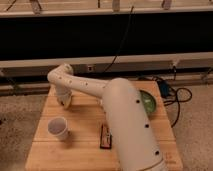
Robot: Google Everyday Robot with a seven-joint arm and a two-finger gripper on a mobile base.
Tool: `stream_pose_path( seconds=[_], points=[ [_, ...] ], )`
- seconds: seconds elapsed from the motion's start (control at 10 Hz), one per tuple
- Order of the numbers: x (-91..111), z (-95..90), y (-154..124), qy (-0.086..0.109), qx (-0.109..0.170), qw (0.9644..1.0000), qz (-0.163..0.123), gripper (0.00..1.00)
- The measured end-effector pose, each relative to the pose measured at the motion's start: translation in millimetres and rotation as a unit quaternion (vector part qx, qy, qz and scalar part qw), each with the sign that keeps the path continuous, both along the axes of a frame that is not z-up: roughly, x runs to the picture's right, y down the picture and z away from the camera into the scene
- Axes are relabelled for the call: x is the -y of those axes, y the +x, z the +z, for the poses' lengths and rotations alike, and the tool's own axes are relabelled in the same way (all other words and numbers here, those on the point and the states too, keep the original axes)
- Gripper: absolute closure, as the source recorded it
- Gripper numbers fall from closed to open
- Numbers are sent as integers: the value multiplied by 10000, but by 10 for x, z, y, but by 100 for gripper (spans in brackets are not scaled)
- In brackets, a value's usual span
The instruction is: Drag the pepper across the table
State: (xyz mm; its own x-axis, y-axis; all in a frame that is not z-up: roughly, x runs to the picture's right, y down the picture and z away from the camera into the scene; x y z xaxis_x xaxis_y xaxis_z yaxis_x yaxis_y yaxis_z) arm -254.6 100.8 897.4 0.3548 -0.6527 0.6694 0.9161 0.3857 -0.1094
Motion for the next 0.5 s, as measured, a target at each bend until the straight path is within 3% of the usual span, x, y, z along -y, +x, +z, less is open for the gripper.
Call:
stream_pose_path(
  seconds=[0.5],
  points=[
    [31,-5,51,-46,-10,9999,97,100]
  ],
)
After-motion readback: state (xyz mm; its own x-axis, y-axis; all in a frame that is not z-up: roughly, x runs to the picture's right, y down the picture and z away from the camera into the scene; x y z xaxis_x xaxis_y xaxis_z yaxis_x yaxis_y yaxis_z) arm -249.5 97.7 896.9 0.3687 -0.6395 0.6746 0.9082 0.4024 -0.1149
